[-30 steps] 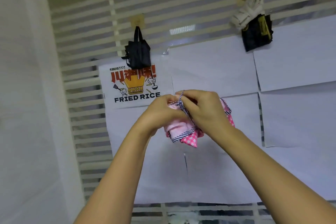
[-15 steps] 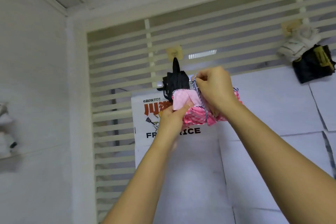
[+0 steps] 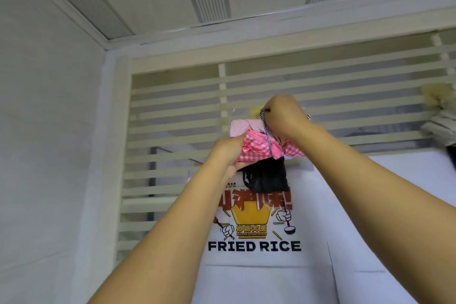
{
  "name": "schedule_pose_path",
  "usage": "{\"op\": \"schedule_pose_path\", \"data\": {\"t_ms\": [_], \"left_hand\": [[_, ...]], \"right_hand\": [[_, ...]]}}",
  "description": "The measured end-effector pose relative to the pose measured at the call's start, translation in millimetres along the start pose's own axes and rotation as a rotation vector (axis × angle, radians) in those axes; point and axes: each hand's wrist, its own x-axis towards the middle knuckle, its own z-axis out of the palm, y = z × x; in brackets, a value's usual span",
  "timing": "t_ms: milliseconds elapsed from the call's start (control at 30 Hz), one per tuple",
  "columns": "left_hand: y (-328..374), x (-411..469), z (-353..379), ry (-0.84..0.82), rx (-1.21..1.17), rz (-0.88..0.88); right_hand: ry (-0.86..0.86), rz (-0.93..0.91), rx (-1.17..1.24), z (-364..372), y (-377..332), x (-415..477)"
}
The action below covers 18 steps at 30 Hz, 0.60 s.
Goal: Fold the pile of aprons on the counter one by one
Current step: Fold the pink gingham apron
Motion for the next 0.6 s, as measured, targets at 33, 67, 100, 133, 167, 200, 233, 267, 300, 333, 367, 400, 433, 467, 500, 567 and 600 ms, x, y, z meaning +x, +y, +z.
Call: {"op": "schedule_pose_path", "data": {"t_ms": [33,67,100,133,167,200,233,267,300,333,367,400,433,467,500,567,600], "left_hand": [[3.2,5.6,-0.5,0.003,-0.001,-0.005],[7.0,12.3,-1.2,0.003,0.000,-0.010],[9.2,17.2,-2.3,0.002,0.005,-0.014],[11.0,22.3,-4.0,0.000,0.007,-0.022],[13.3,24.4,-5.6,-0.006,0.011,-0.032],[14.4,26.8,-7.5,-0.013,0.022,-0.044],[13.6,29.4,-10.1,-0.021,0.043,-0.055],[14.1,32.2,-11.9,-0.027,0.069,-0.058],[14.0,33.7,-13.5,-0.031,0.090,-0.065],[13.6,35.1,-14.8,-0.036,0.101,-0.073],[14.3,36.7,-16.2,-0.044,0.103,-0.080],[14.8,38.1,-17.3,-0.049,0.097,-0.091],[15.7,38.9,-18.7,-0.057,0.094,-0.103],[16.8,39.6,-20.2,-0.069,0.100,-0.111],[17.4,40.0,-21.6,-0.083,0.117,-0.120],[17.8,41.6,-25.6,-0.113,0.167,-0.125],[16.7,41.9,-27.6,-0.120,0.181,-0.124]], "right_hand": [[-0.018,0.019,-0.017,0.6,-0.6,6.0],[-0.032,0.031,-0.030,1.2,-2.0,12.3],[-0.040,0.036,-0.051,0.7,-3.9,15.4],[-0.042,0.038,-0.080,1.3,-6.4,18.3],[-0.036,0.032,-0.115,1.2,-9.1,19.3],[-0.032,0.021,-0.152,2.1,-11.5,20.2],[-0.032,0.005,-0.196,4.8,-13.0,21.4],[-0.036,-0.012,-0.237,6.7,-14.7,24.0],[-0.051,-0.024,-0.269,8.4,-15.7,25.9],[-0.076,-0.032,-0.289,9.4,-16.3,28.1],[-0.105,-0.033,-0.292,8.9,-17.6,32.1],[-0.153,-0.031,-0.296,7.2,-19.4,35.0],[-0.210,-0.036,-0.305,4.9,-21.4,37.9],[-0.279,-0.040,-0.313,3.3,-23.3,41.3],[-0.361,-0.042,-0.329,2.8,-24.2,44.2],[-0.507,-0.036,-0.353,3.7,-24.3,47.7],[-0.558,-0.039,-0.357,5.2,-22.4,47.5]]}}
